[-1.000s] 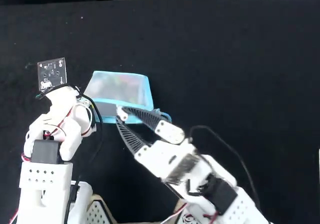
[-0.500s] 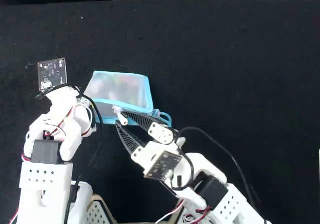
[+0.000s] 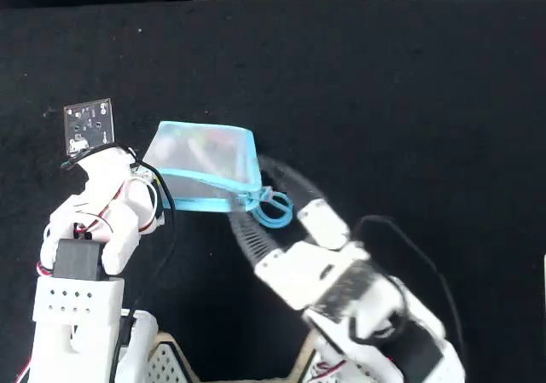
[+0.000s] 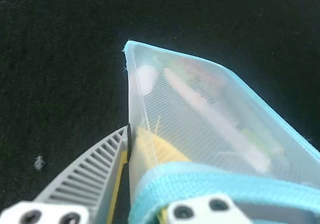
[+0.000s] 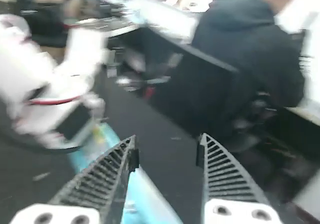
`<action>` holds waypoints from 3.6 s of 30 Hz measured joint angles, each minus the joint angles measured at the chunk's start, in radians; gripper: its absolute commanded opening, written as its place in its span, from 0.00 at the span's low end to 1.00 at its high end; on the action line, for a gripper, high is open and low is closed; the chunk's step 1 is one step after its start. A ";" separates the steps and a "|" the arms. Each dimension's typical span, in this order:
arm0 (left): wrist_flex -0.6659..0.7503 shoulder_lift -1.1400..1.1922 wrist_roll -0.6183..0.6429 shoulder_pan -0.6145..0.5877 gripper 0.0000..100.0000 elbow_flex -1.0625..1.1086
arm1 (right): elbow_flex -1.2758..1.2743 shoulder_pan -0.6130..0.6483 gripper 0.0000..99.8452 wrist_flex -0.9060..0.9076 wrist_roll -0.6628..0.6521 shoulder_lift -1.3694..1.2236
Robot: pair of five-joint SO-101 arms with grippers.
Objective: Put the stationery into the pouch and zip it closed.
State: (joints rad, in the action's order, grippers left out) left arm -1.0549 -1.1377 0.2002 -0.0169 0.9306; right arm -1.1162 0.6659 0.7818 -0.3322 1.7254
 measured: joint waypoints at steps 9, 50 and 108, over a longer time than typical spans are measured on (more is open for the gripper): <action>0.000 0.000 0.008 -0.021 0.03 0.000 | -0.087 -0.112 0.19 0.150 0.000 0.000; 0.044 0.000 0.091 -0.152 0.03 0.002 | -0.577 -0.020 0.19 -0.356 -0.057 -0.014; 0.044 0.000 0.091 -0.152 0.03 0.002 | -0.322 -0.089 0.01 -0.477 0.020 -0.529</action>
State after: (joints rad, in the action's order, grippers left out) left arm -1.0104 -1.1377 0.2908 -0.1688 0.9321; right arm -1.4385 0.5769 0.3046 -0.3122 1.1960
